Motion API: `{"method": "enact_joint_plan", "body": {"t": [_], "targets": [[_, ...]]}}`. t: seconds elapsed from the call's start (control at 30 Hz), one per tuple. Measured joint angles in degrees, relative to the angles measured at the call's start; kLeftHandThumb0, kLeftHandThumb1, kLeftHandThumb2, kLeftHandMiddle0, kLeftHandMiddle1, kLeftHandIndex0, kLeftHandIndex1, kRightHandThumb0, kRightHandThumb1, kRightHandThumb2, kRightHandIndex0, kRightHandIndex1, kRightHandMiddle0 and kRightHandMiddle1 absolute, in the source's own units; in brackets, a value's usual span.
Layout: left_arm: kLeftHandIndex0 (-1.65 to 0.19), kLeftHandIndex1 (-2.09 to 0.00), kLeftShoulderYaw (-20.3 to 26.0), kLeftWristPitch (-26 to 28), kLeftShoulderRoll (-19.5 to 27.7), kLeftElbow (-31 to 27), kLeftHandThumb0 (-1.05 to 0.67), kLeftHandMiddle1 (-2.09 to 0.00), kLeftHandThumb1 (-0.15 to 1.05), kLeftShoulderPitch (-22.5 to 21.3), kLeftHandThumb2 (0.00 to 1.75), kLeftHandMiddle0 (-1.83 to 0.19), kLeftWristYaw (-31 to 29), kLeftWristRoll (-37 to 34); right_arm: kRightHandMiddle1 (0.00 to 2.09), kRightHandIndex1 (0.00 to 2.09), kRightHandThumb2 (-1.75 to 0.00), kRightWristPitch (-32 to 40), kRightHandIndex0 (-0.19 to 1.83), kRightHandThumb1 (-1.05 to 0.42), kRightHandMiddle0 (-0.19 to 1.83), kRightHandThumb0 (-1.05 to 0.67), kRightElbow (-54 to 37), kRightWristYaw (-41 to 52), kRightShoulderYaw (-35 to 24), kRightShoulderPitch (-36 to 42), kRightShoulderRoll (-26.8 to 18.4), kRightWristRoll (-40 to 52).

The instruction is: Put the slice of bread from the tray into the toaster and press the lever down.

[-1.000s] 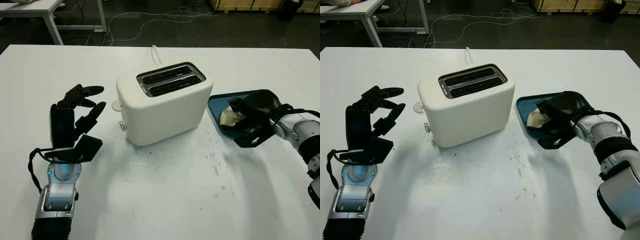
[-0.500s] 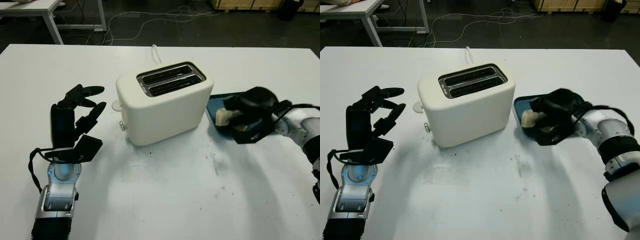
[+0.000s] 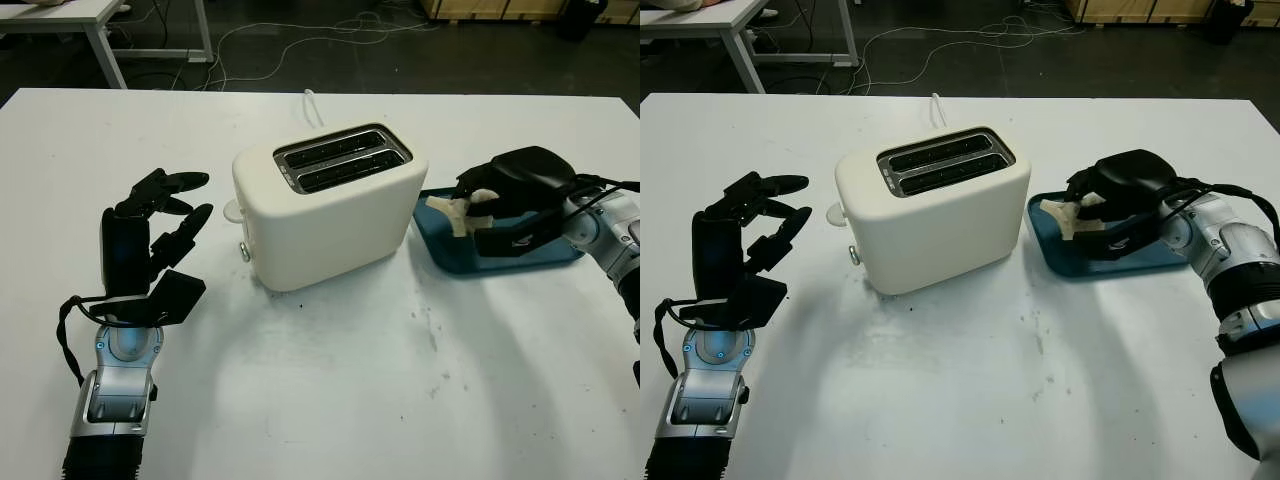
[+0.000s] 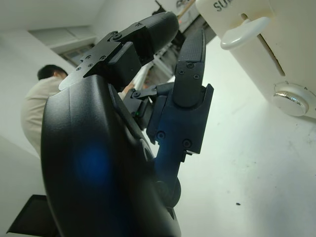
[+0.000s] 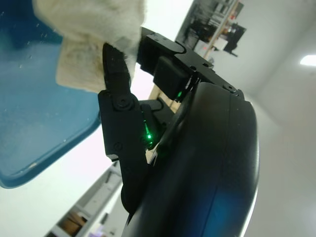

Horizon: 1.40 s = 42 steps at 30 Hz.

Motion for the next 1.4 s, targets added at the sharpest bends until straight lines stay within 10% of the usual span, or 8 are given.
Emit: {"method": "enact_joint_plan", "body": {"t": [0.07,0.17,0.23,1.4], "targets": [[-0.71,-0.6,0.0,0.0,0.0,0.0,-0.47,-1.26,0.92,0.0,0.15,-0.61,0.0,0.0,0.48,1.57,-0.16,-0.2,0.81,-0.92,1.2,-0.07,0.0,4.6,-2.8,0.5,0.6,5.4],[-0.71,-0.59,0.0,0.0,0.0,0.1,-0.47,-1.26,0.92,0.0,0.15,-0.6,-0.2,-0.2,1.55,1.73,-0.24,1.6,0.76,-0.92,0.71,-0.01,-0.5,13.2,-6.7,0.7,1.3,12.4],[-0.71,-0.59,0.0,0.0,0.0,0.1,-0.47,-1.26,0.92,0.0,0.15,-0.6,-0.2,-0.2,1.69,1.74,-0.25,2.8,0.79,-0.92,0.67,0.02,-0.8,16.9,-8.5,0.6,1.5,15.4],[-0.72,-0.58,-0.2,-0.3,0.0,0.7,-0.48,-1.26,0.92,0.0,0.15,-0.61,-0.4,-0.1,1.74,1.75,-0.25,14.0,0.92,-0.92,0.72,-0.06,-29.7,26.4,-15.5,12.5,-0.2,19.5]]}}
